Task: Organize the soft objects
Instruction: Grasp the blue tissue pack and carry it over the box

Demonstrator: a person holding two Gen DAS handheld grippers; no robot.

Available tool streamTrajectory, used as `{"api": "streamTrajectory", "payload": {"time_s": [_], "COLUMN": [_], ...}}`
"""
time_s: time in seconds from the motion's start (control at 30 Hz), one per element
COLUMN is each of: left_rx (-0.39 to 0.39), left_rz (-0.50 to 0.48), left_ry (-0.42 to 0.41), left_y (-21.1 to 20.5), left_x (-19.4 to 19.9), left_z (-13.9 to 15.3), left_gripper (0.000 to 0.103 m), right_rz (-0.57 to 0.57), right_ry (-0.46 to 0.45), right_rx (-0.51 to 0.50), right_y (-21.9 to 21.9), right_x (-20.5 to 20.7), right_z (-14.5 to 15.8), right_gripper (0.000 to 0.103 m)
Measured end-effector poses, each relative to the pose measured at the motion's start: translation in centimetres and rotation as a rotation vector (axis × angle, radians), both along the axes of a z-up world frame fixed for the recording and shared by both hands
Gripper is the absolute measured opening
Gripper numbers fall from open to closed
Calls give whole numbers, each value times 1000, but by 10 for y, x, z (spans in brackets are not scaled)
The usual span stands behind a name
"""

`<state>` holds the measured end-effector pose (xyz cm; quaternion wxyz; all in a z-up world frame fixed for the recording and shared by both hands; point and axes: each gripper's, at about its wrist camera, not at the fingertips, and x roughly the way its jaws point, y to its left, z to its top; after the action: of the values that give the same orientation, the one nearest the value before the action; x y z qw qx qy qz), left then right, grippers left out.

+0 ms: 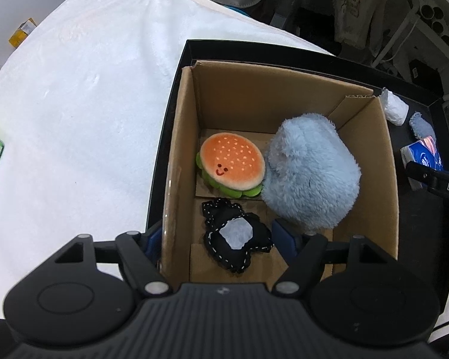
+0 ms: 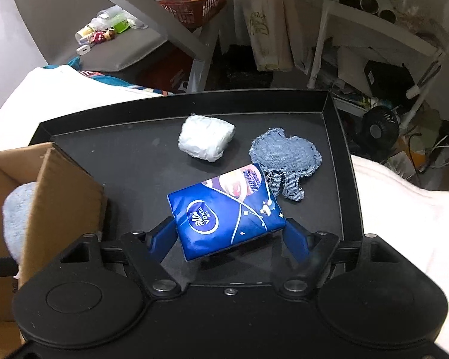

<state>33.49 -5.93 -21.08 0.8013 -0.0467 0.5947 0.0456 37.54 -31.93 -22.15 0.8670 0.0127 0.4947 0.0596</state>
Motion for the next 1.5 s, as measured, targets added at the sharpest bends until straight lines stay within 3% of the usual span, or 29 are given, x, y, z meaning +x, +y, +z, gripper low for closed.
{"api": "streamTrajectory", "payload": {"time_s": [1.1,1.37,1.5], "left_rx": [-173,-221,-241], "left_rz": [17,22,25], "left_ry": [-74,-86,-94], "left_y": [35,48,55], "left_x": [-50,-60,-64], "left_z": [9,3,-1], "left_gripper": [72,64,48], "right_rz": [80,112,123], "right_ry": [-23,13,26], "right_rx": [16,50,38], "right_y": [89,118,133], "right_x": [-57,-71,-77], "right_z": [102,104,103], "right_gripper": [75,75,75]}}
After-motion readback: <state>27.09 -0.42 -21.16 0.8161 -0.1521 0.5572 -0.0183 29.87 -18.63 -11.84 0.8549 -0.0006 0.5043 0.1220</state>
